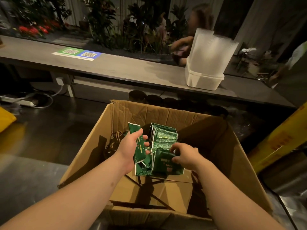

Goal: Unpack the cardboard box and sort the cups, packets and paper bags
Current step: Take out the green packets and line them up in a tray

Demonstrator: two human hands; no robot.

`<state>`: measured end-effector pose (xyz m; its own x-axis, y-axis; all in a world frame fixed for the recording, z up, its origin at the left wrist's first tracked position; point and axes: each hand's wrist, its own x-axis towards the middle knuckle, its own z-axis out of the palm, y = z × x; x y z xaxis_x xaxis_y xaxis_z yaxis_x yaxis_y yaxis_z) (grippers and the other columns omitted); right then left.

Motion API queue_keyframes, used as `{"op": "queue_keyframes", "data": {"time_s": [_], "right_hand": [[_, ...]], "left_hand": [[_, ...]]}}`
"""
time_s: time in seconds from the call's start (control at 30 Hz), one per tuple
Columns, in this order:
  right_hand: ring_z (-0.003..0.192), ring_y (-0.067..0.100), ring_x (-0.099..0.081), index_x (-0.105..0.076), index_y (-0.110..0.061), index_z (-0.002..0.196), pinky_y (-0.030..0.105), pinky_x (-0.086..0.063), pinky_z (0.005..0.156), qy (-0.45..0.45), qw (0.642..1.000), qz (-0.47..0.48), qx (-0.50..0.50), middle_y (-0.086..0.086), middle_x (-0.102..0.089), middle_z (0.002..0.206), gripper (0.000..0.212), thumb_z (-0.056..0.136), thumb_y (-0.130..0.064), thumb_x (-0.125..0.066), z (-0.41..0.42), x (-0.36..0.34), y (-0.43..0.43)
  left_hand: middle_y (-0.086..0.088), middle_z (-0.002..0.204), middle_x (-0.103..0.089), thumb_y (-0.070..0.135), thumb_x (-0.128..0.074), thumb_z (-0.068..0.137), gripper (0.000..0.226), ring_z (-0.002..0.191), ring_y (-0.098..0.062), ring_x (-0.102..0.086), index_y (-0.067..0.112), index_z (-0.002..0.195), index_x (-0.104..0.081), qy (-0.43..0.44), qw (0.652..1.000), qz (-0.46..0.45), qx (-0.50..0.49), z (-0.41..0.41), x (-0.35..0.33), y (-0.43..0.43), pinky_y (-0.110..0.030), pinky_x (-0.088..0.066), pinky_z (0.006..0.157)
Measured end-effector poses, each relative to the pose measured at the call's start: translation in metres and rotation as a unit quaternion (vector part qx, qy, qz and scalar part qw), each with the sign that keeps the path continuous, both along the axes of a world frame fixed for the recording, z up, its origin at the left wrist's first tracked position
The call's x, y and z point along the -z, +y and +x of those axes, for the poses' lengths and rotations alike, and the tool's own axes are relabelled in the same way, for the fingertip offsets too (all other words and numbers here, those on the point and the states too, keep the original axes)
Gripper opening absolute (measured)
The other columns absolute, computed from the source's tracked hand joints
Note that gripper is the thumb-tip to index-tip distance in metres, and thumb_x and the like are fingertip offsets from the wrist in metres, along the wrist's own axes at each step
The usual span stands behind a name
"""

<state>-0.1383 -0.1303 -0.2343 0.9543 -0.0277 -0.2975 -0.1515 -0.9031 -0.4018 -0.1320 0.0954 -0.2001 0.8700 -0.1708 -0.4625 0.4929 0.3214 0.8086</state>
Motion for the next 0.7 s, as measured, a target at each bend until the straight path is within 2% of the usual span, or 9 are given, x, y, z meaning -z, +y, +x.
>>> {"op": "queue_keyframes", "data": {"time_s": [0.07,0.1,0.17,0.23,0.3,0.47,0.57,0.63,0.7], "right_hand": [[0.099,0.014,-0.065,-0.065,-0.021,0.108,0.028,-0.056,0.079,-0.017,0.979,0.185,0.080,-0.002,-0.067,0.109,0.014,0.096,-0.014,-0.067,-0.003,-0.014,-0.007],[0.099,0.019,-0.069,-0.065,-0.015,0.106,0.029,-0.059,0.075,-0.031,0.948,0.288,0.132,0.003,-0.070,0.107,0.010,0.097,-0.010,-0.065,-0.004,-0.020,-0.008],[0.099,0.026,-0.073,-0.063,-0.004,0.105,0.035,-0.061,0.075,-0.023,0.858,0.467,0.214,0.013,-0.073,0.108,0.007,0.099,-0.006,-0.060,-0.005,-0.030,-0.004],[0.096,0.028,-0.073,-0.062,-0.003,0.107,0.037,-0.059,0.075,0.019,0.791,0.563,0.238,0.018,-0.074,0.109,0.008,0.100,-0.005,-0.058,-0.005,-0.034,0.005],[0.096,0.028,-0.073,-0.060,-0.004,0.105,0.038,-0.058,0.076,0.062,0.762,0.605,0.222,0.018,-0.074,0.108,0.007,0.099,-0.004,-0.057,-0.006,-0.033,0.017],[0.073,0.018,-0.068,-0.059,-0.009,0.091,0.030,-0.055,0.066,0.121,0.756,0.617,0.181,0.008,-0.070,0.086,0.009,0.097,-0.002,-0.060,-0.009,-0.031,0.048],[0.074,0.018,-0.069,-0.064,-0.008,0.093,0.031,-0.056,0.066,0.128,0.758,0.622,0.149,0.008,-0.071,0.087,0.004,0.096,-0.006,-0.063,-0.011,-0.035,0.057],[0.073,0.017,-0.070,-0.068,-0.008,0.091,0.029,-0.055,0.062,0.115,0.794,0.586,0.118,0.005,-0.073,0.089,0.007,0.096,-0.013,-0.067,-0.014,-0.038,0.061],[0.063,0.013,-0.067,-0.070,-0.008,0.086,0.026,-0.051,0.053,0.046,0.888,0.450,0.087,-0.002,-0.072,0.084,0.021,0.095,-0.027,-0.071,-0.014,-0.035,0.063]], "left_hand": [[-0.028,0.124,-0.060,0.043,-0.056,0.102,0.050,0.100,-0.031,-0.063,0.001,0.128,-0.061,-0.003,1.000,0.007,-0.001,-0.001,0.001,0.002,-0.042,-0.057,0.083],[-0.027,0.123,-0.061,0.046,-0.057,0.100,0.051,0.100,-0.032,-0.063,0.002,0.126,-0.062,-0.001,1.000,0.007,0.002,-0.001,0.001,0.003,-0.044,-0.057,0.086],[-0.022,0.117,-0.062,0.051,-0.058,0.098,0.056,0.099,-0.033,-0.064,0.003,0.126,-0.064,0.012,1.000,0.002,0.019,-0.001,-0.001,0.003,-0.048,-0.055,0.093],[-0.020,0.117,-0.066,0.052,-0.057,0.098,0.057,0.103,-0.037,-0.066,0.004,0.127,-0.065,0.023,0.998,-0.022,0.060,-0.004,-0.005,0.002,-0.049,-0.052,0.098],[-0.018,0.122,-0.071,0.051,-0.053,0.099,0.053,0.112,-0.039,-0.068,0.007,0.125,-0.068,0.022,0.993,-0.052,0.106,-0.007,-0.008,0.002,-0.054,-0.047,0.106],[-0.018,0.120,-0.073,0.045,-0.060,0.094,0.046,0.114,-0.039,-0.068,0.012,0.125,-0.069,0.013,0.991,-0.048,0.121,-0.010,-0.006,0.002,-0.057,-0.044,0.110],[-0.024,0.120,-0.071,0.038,-0.064,0.088,0.048,0.116,-0.043,-0.067,0.006,0.124,-0.068,0.024,0.992,-0.048,0.112,-0.012,-0.008,0.001,-0.057,-0.046,0.109],[-0.027,0.122,-0.069,0.032,-0.064,0.087,0.044,0.116,-0.044,-0.066,0.003,0.120,-0.068,0.041,0.992,-0.061,0.106,-0.013,-0.009,0.001,-0.058,-0.046,0.109],[-0.029,0.121,-0.068,0.025,-0.057,0.094,0.035,0.112,-0.044,-0.066,0.002,0.117,-0.070,0.058,0.989,-0.079,0.111,-0.013,-0.009,0.003,-0.057,-0.045,0.109]]}}
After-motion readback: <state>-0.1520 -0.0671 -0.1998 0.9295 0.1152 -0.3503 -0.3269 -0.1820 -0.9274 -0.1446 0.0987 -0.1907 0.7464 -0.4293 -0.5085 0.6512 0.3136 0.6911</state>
